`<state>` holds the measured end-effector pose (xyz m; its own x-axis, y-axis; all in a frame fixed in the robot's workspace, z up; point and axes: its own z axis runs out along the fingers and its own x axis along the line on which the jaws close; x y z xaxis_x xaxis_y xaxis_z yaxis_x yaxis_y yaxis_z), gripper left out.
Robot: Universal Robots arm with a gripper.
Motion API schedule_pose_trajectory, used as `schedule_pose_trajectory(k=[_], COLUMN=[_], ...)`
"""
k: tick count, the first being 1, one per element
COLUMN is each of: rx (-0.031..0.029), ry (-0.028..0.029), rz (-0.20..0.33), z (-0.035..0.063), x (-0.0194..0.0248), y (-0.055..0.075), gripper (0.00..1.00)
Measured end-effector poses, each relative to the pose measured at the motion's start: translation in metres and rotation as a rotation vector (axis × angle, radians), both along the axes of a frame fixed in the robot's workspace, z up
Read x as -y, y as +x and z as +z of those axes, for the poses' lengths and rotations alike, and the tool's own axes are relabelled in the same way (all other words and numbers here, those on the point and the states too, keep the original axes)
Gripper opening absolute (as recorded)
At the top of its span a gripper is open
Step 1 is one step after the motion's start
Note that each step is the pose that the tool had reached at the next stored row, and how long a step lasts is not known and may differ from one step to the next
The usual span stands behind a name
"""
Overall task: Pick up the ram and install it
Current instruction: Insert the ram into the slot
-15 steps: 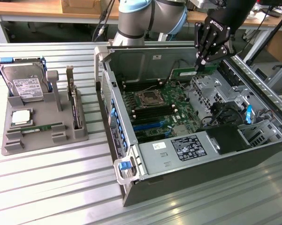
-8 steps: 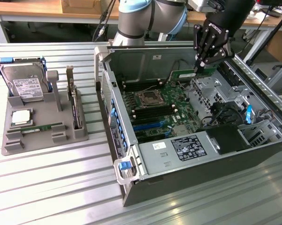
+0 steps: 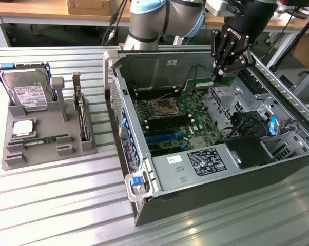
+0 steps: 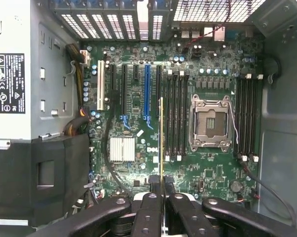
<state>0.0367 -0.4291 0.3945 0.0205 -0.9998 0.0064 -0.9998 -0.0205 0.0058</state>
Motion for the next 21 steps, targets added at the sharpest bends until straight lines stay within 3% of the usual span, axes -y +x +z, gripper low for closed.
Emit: schedule_pose_trajectory(k=[21], rx=[0.0000], ry=[0.0000], rz=[0.000], z=[-0.0141], x=[0.0000], y=[0.000], gripper=[0.12])
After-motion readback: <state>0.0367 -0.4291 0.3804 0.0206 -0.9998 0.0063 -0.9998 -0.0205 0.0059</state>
